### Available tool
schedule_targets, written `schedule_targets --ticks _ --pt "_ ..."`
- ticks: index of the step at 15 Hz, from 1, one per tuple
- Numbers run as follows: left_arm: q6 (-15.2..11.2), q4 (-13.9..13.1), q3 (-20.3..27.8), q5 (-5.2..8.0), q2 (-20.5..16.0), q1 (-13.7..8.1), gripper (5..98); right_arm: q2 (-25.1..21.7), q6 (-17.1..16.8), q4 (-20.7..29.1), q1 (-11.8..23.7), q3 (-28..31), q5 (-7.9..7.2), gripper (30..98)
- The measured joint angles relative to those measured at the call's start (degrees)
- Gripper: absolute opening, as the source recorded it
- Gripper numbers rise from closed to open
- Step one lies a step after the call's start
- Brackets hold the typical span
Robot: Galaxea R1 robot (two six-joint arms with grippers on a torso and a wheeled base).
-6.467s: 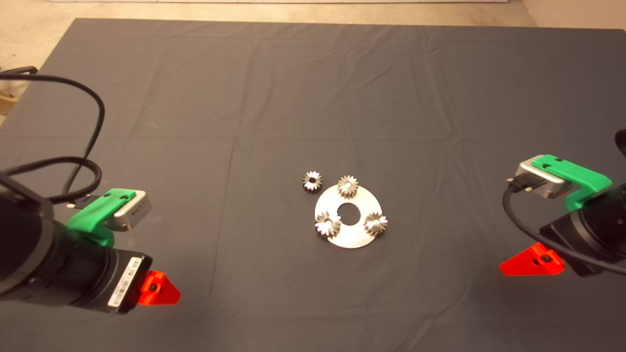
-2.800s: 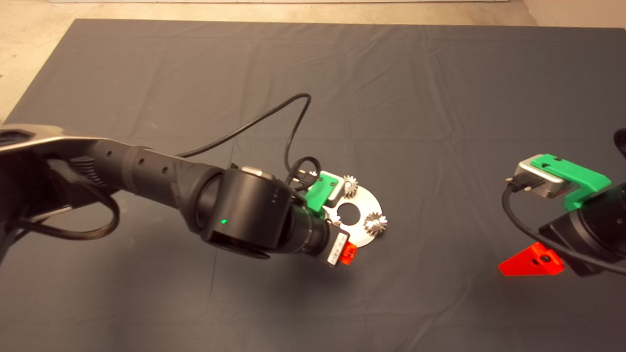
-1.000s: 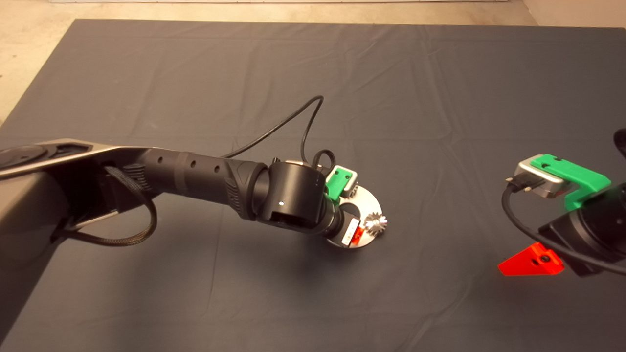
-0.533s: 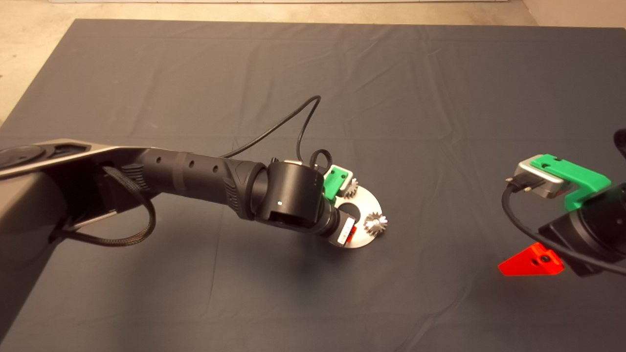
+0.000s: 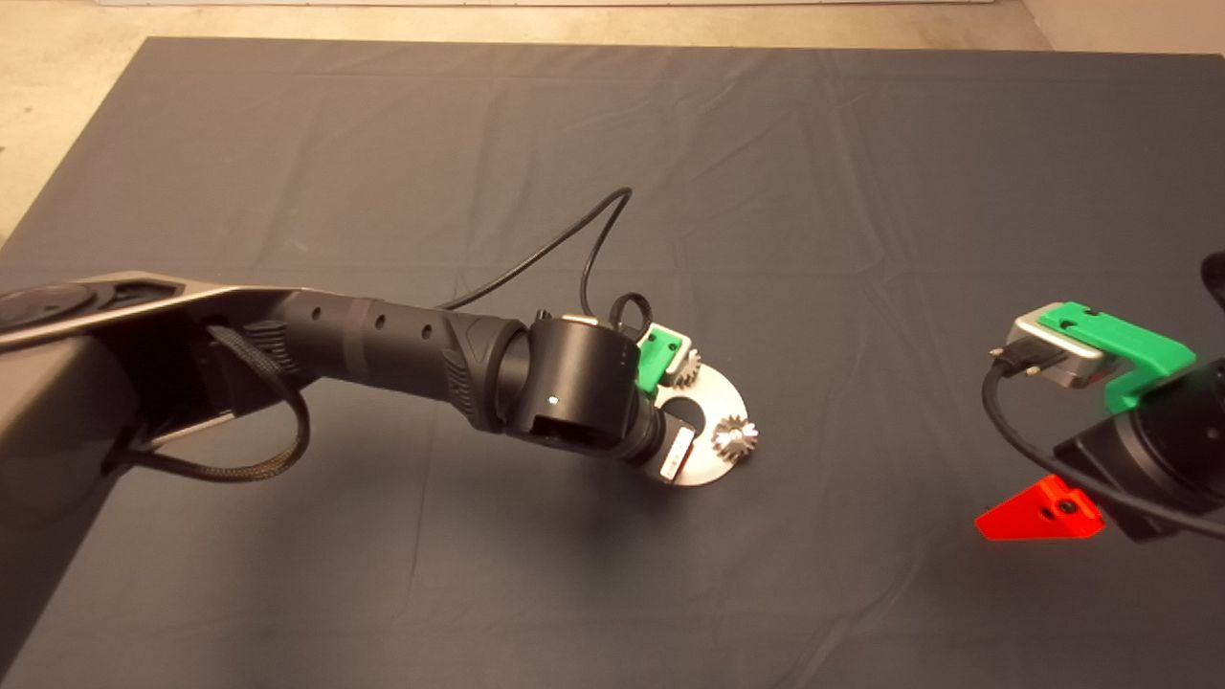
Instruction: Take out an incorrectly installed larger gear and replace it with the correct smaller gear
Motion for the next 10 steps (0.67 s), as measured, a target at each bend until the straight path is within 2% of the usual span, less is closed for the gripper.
schedule_targets --ticks 3,4,10 --pt "0.00 0.06 0.41 0.17 0.72 0.01 74.5 0.00 0.00 0.00 0.02 0.00 0.00 97.9" --pt "0.03 0.27 0.48 0.27 1.18 0.04 71.3 0.00 0.00 0.00 0.00 0.00 0.00 97.9" --pt "0.13 1.62 0.83 1.83 1.94 0.65 70.5 -0.13 0.00 0.00 0.00 0.00 0.02 97.9"
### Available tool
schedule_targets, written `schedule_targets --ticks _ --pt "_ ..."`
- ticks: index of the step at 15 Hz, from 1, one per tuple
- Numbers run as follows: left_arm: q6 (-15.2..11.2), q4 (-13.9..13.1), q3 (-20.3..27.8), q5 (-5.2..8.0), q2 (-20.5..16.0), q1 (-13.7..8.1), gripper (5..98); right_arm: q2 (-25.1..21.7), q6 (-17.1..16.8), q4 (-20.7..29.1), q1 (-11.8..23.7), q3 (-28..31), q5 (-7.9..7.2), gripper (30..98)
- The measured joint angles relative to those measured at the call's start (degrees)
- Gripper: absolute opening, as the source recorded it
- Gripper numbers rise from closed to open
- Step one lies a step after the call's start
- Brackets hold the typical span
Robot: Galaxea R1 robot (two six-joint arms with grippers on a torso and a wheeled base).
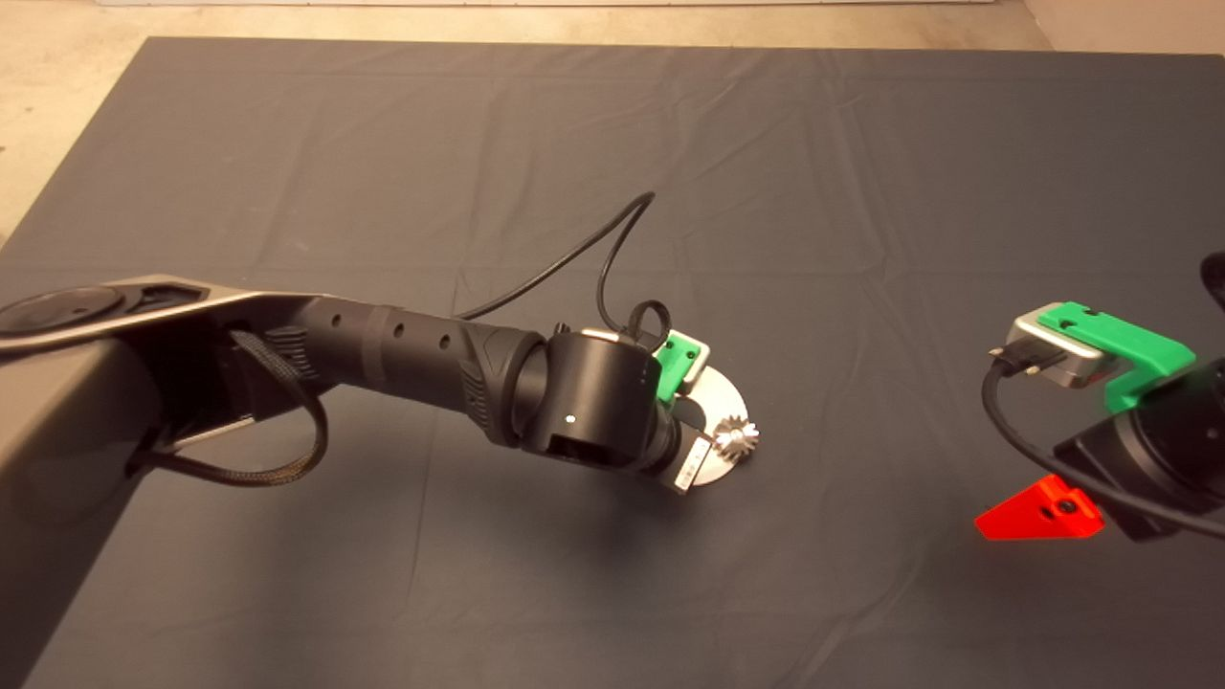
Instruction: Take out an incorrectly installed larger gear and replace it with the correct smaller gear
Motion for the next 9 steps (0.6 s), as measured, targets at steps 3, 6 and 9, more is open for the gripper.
schedule_targets --ticks 3,6,9 --pt "0.01 0.37 0.02 0.04 0.02 0.25 69.9 0.00 0.00 0.00 0.00 0.00 0.01 97.9" --pt "0.01 1.80 0.02 0.24 0.08 1.33 66.7 0.02 0.00 0.00 0.00 0.00 0.01 97.9" --pt "0.12 2.43 0.02 0.26 0.52 1.67 65.0 0.02 0.00 0.00 0.00 0.00 0.01 97.9"
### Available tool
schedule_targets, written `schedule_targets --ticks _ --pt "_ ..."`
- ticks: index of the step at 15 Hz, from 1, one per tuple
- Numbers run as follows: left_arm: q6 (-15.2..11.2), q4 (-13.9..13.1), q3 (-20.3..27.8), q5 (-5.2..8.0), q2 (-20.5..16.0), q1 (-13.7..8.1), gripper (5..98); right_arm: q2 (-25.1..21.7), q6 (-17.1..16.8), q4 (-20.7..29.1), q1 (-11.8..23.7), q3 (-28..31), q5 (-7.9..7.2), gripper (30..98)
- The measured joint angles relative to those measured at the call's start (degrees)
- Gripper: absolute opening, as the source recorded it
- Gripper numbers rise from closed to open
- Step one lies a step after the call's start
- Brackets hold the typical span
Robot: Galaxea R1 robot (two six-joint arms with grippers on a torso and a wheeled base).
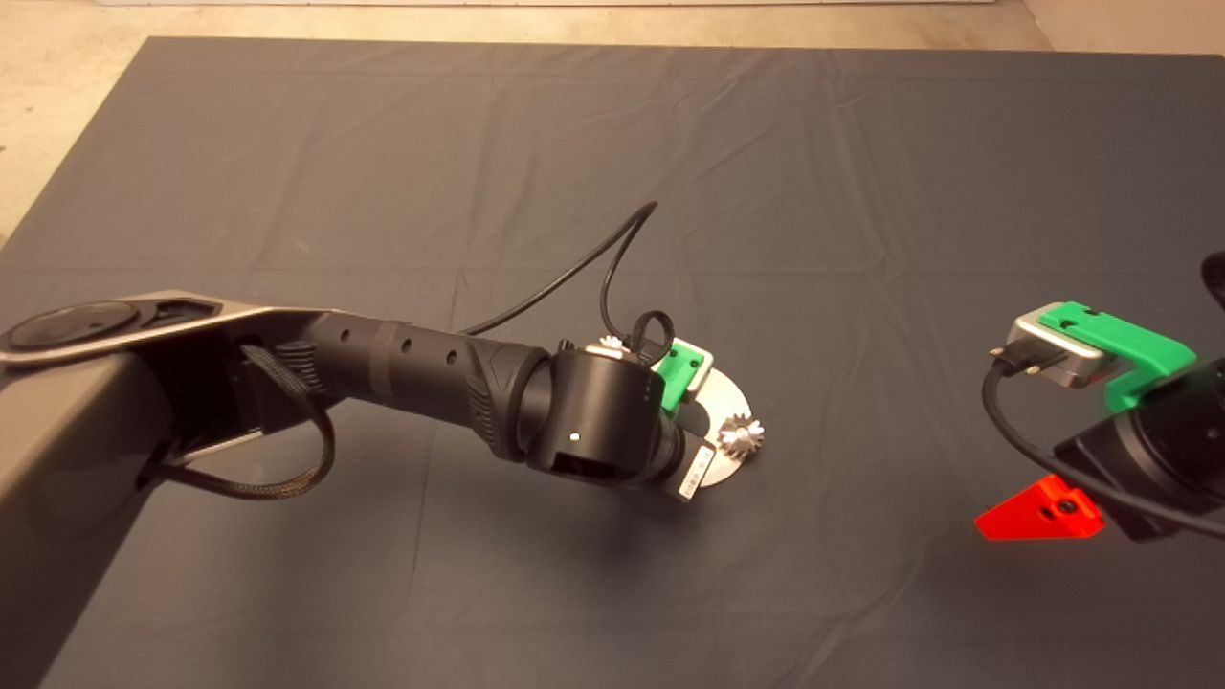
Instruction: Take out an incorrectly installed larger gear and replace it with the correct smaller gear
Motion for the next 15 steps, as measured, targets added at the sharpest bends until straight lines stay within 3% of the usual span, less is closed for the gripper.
schedule_targets --ticks 5,15 --pt "0.99 1.33 0.00 -0.04 -0.02 0.59 56.5 -0.02 0.00 0.00 0.00 0.00 -0.01 97.9" --pt "3.16 2.22 0.11 -0.06 -0.06 1.44 48.1 -0.02 0.00 0.00 0.00 0.00 -0.01 97.9"
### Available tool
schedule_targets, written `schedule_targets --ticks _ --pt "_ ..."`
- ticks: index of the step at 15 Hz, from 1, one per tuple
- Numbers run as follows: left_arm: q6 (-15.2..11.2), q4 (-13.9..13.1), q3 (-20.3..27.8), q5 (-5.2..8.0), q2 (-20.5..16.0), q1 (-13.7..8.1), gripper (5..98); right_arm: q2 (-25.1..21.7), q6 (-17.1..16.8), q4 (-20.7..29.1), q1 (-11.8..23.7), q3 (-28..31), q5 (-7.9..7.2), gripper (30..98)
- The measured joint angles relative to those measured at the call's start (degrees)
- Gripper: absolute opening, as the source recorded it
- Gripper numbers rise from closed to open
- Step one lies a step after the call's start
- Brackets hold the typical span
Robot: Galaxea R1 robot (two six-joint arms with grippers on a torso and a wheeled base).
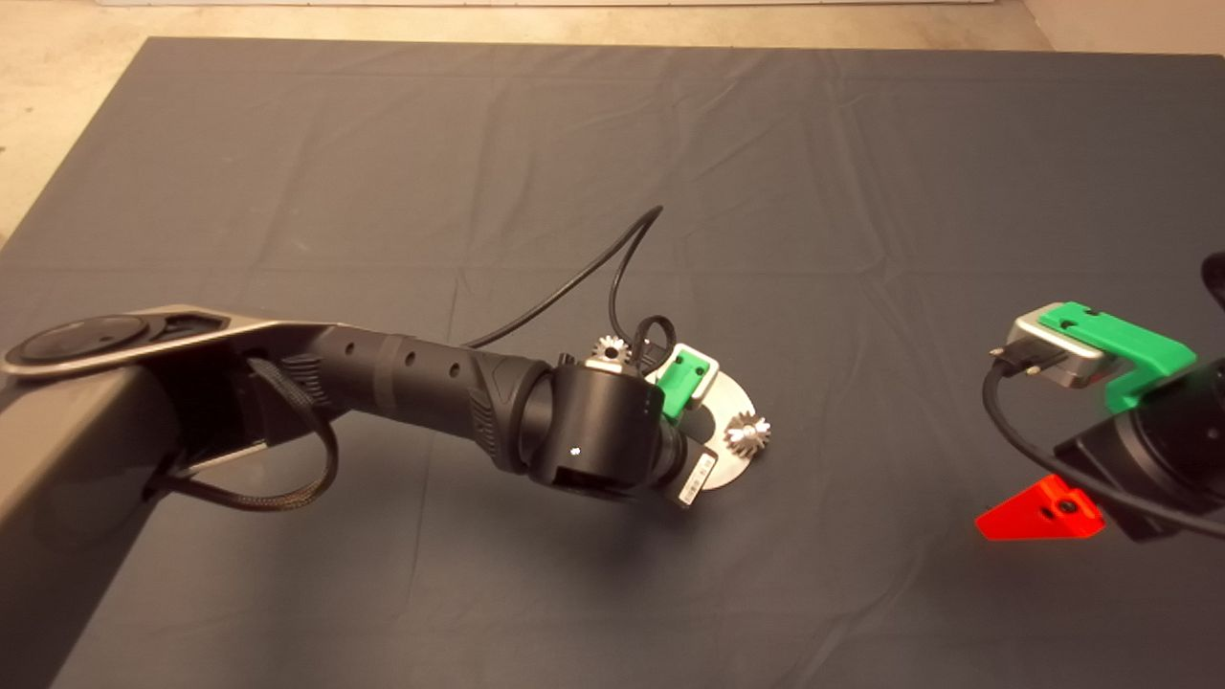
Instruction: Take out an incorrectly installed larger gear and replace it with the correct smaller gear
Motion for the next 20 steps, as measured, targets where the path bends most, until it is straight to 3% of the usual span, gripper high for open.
schedule_targets --ticks 20 --pt "3.51 1.93 0.63 -0.63 -0.66 0.74 37.1 0.00 0.00 0.00 0.00 0.00 0.01 97.9"
